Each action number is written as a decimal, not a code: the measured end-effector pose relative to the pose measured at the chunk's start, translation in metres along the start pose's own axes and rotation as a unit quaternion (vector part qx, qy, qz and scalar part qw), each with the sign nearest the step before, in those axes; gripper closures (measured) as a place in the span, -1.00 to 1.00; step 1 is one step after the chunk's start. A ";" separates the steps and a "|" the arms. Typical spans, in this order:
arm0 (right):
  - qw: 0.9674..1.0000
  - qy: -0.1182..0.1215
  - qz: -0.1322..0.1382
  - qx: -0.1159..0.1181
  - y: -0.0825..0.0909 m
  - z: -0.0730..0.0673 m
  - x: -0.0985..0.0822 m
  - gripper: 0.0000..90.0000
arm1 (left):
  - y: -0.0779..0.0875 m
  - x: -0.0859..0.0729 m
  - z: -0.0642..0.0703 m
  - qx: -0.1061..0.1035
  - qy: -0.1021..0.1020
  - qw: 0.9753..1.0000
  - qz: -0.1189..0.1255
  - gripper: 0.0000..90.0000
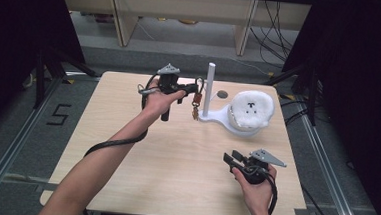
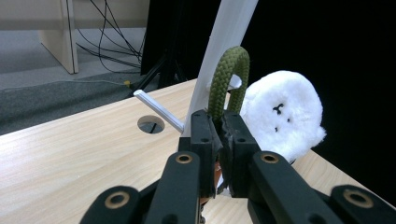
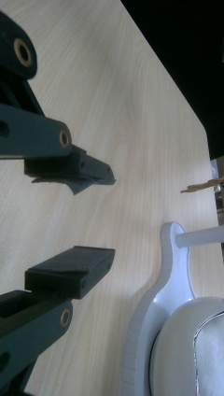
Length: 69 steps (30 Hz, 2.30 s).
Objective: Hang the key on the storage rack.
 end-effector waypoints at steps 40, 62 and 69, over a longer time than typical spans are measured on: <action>1.000 0.013 0.010 -0.004 0.002 0.003 0.002 0.27 | -0.023 -0.008 0.001 0.012 0.015 1.000 -0.017 0.85; 1.000 0.015 0.005 -0.004 0.001 0.002 0.002 0.27 | -0.034 -0.013 0.005 0.021 -0.008 0.999 -0.040 0.79; 1.000 0.018 0.009 0.005 -0.002 0.001 0.002 0.26 | -0.024 -0.010 0.008 0.027 -0.038 0.998 -0.050 0.68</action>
Point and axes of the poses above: each handheld gripper's, and its own axes: y roughly backward along the jaws, x roughly out of its top, z roughly to its right, the point moved 6 cm from there along -y, roughly forward along the jaws, and after that the axes turned 15 degrees about -y, right-handed, at the moved point
